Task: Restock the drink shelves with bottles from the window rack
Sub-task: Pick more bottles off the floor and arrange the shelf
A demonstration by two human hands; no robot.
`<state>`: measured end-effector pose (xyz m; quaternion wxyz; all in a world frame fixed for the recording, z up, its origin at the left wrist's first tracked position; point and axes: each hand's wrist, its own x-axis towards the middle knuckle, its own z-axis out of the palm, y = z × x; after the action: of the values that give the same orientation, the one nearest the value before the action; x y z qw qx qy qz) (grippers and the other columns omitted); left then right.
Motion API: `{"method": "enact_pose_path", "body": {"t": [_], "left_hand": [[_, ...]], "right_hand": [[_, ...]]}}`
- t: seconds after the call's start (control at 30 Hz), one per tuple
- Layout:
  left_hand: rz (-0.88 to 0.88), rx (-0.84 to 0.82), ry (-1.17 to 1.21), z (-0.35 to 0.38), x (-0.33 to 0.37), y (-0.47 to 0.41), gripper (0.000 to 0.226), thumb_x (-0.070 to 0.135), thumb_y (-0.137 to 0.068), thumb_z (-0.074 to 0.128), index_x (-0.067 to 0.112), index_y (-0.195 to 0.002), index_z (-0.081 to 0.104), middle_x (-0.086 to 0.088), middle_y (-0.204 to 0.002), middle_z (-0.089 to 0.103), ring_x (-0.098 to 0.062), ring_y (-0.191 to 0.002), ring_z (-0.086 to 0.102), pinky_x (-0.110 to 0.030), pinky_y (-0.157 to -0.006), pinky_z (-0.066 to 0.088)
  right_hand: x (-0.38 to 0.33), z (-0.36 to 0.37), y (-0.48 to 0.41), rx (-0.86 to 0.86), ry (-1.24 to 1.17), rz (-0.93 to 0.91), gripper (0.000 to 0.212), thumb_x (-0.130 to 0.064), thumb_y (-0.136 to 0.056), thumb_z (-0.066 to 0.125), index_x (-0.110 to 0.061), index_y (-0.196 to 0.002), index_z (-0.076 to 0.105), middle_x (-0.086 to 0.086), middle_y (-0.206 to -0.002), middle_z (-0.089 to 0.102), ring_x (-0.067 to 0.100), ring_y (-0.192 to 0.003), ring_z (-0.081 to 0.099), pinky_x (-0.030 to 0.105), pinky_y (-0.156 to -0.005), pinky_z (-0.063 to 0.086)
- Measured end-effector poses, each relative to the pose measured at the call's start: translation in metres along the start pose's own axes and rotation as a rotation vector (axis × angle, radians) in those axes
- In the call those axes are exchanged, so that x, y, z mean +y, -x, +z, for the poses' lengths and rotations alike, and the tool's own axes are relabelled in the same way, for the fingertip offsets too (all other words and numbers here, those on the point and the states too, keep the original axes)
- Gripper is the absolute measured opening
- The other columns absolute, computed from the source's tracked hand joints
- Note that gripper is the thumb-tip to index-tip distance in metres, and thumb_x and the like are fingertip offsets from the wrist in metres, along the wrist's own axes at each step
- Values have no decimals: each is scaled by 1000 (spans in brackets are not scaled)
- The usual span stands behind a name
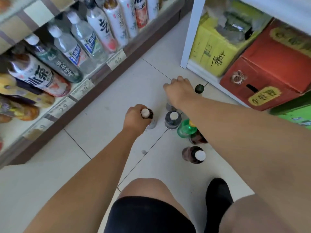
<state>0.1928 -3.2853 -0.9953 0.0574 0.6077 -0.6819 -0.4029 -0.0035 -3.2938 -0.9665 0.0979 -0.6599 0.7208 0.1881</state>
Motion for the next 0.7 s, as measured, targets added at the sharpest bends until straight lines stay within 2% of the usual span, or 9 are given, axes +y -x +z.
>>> {"method": "enact_pose_path", "body": {"t": [0.07, 0.17, 0.3, 0.4, 0.47, 0.53, 0.63, 0.7], "left_hand": [[-13, 29, 16, 6, -7, -3, 35, 14, -75, 75, 20, -108, 65, -6, -109, 63, -23, -94, 63, -18, -56, 40], [-12, 81, 37, 13, -10, -6, 30, 21, -77, 78, 19, -105, 67, -7, -108, 64, -23, -94, 62, -21, -62, 41], [15, 124, 58, 12, -7, -7, 20, 18, -84, 73, 12, -102, 69, -5, -97, 66, -24, -89, 60, -28, -68, 46], [-22, 145, 120, -4, -3, 0, 17, 14, -87, 67, 9, -103, 68, -4, -90, 65, -22, -81, 57, -18, -57, 43], [-14, 165, 166, -23, 13, 7, 20, 13, -90, 61, 11, -108, 67, -3, -91, 64, -19, -80, 55, -10, -52, 37], [21, 193, 202, -51, 42, 18, 27, 12, -91, 59, 13, -117, 65, -3, -97, 65, -18, -85, 55, -12, -57, 36], [63, 265, 261, -113, 91, 51, 27, 15, -93, 61, 14, -120, 62, 1, -98, 62, -14, -85, 53, -5, -59, 36], [92, 311, 345, -163, 125, 83, 26, 17, -94, 61, 18, -119, 60, 7, -97, 61, -5, -81, 54, -7, -65, 39]], "right_hand": [[-1, 3, -3, -9, 29, 31, 47, -13, -75, 69, -17, -121, 56, 12, -119, 58, 33, -117, 47, 40, -94, 36], [1, 7, -5, -22, 48, 89, 37, -16, -76, 68, -21, -112, 60, 6, -114, 63, 29, -113, 51, 41, -94, 31], [6, 1, -7, -6, 51, 41, 31, -7, -84, 58, -20, -111, 63, 6, -113, 66, 29, -111, 57, 39, -100, 30], [2, -11, 0, 6, 18, 16, 32, -3, -86, 55, -17, -114, 61, 10, -114, 66, 31, -111, 57, 38, -93, 36], [-4, -30, 9, 49, -67, -3, 30, -4, -88, 57, -13, -116, 58, 13, -114, 63, 32, -111, 55, 38, -81, 39], [-9, -64, 23, 97, -194, -44, 29, -11, -90, 62, -10, -118, 56, 15, -115, 59, 34, -114, 51, 36, -73, 38], [-10, -136, 51, 194, -437, -79, 34, -22, -94, 64, -6, -122, 57, 18, -117, 57, 36, -117, 48, 38, -79, 44], [-6, -193, 71, 247, -568, -109, 34, -21, -94, 64, -4, -122, 59, 21, -116, 57, 39, -116, 48, 40, -87, 45]]}}
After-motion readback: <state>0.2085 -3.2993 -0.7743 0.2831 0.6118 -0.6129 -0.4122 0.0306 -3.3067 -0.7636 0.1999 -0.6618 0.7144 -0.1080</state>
